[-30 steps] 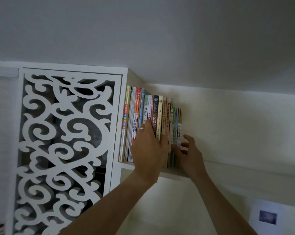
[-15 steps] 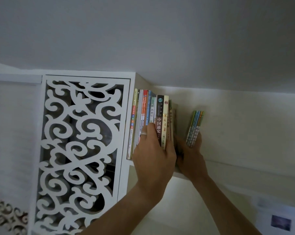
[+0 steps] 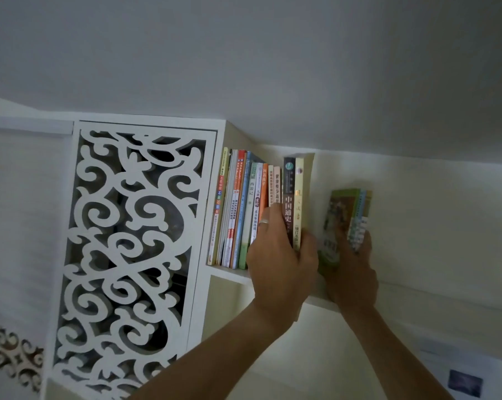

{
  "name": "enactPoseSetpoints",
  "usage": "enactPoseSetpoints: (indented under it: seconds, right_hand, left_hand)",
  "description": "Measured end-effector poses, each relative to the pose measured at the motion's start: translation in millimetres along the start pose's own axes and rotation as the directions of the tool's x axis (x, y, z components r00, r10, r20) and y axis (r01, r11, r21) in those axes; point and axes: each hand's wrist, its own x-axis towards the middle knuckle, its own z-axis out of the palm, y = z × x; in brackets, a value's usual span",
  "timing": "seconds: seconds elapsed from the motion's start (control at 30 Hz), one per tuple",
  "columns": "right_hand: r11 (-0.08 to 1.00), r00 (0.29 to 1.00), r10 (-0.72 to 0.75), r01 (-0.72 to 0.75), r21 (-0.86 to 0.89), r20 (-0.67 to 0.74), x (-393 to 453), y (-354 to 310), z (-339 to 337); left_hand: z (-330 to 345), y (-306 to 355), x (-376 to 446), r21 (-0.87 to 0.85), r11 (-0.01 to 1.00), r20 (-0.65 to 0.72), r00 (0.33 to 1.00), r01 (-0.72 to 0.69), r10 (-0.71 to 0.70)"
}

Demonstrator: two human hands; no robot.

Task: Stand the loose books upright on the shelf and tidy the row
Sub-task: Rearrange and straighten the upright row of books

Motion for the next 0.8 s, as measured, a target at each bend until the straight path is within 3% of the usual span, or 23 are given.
enactPoseSetpoints:
  seconds: [0.07,0.3,0.47,0.6,0.7,0.8]
  right_hand:
    - [0.999,1.0,0.026,-0.027,0.047,0.01,1,18,-8]
    - [0.988,0.99,-0.114,0.104,0.114,0.081,-1,31,-11]
    - [0.964,0.97,-0.216,0.193,0.18,0.114,1,11,-1]
    - [0.899,0.933,-0.327,0.257,0.356,0.15,0,-16,9]
    - [0.84,0.907,-0.341,0.176,0.514,0.247,6,-15,15]
    - [0.837,0.884,-0.311,0.08,0.542,0.349,13,-6,20]
  left_hand:
    - [21,-12,-3,0.011,1.0,0.029,0.999,0.023,-0.023]
    - [78,-65,21,0.131,0.99,0.061,0.997,0.049,-0.057]
    - [94,-86,30,0.254,0.964,-0.067,0.993,-0.077,0.096]
    - [99,-97,36,0.283,0.947,-0.094,0.979,-0.15,0.183]
    - [97,-103,40,0.225,0.952,-0.078,0.971,-0.205,0.228]
    - [96,-107,40,0.175,0.946,-0.04,0.958,-0.272,0.282]
